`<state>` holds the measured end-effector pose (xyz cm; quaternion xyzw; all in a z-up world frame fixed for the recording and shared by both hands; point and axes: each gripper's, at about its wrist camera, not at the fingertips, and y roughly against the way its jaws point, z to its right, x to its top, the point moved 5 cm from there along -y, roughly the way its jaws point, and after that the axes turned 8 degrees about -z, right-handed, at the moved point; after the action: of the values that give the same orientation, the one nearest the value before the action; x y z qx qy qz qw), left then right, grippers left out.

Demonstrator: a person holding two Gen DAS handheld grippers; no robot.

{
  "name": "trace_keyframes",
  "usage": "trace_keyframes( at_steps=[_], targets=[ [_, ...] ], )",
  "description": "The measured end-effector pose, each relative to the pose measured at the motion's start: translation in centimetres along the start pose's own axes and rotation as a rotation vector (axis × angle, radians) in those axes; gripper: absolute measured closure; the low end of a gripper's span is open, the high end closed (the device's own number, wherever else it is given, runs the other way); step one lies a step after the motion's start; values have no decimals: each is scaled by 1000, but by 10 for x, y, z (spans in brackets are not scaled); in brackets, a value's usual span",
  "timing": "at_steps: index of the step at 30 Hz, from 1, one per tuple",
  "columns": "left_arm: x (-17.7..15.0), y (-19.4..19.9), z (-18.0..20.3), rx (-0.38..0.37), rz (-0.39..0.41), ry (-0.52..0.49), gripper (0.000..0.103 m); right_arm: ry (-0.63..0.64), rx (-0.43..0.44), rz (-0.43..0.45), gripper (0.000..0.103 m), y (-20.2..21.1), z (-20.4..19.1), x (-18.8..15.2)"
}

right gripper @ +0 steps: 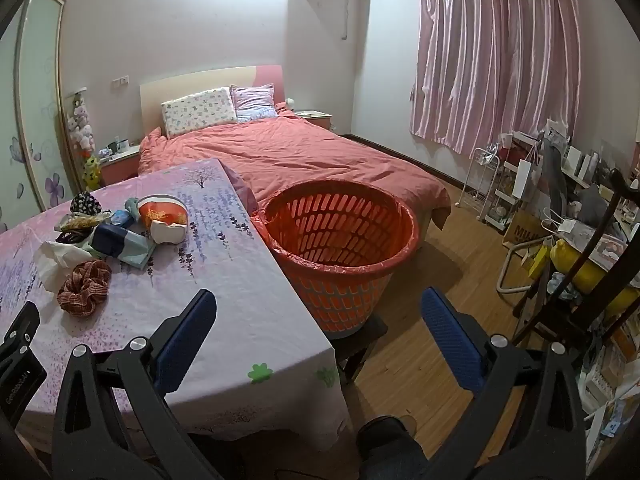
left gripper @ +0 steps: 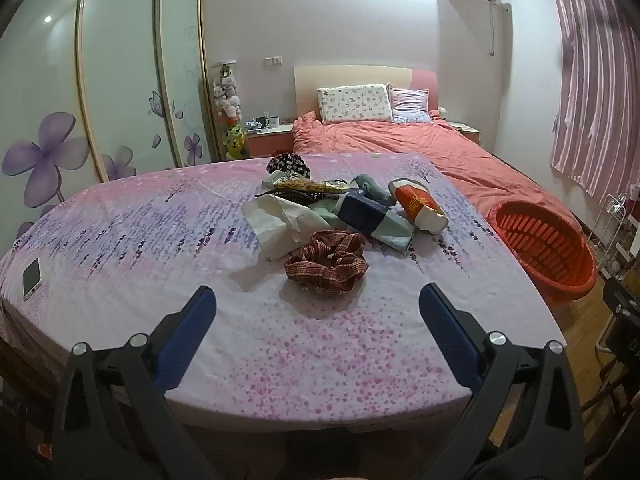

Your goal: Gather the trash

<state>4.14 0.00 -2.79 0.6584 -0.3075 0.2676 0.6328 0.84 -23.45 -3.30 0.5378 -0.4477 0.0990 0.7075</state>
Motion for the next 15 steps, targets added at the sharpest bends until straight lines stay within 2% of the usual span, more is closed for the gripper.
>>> trace_keyframes(
  at_steps=[15],
  targets=[
    [-1,0,0,-4,-6,0,4,1,-1,0,2,-1,-1,0]
  ],
)
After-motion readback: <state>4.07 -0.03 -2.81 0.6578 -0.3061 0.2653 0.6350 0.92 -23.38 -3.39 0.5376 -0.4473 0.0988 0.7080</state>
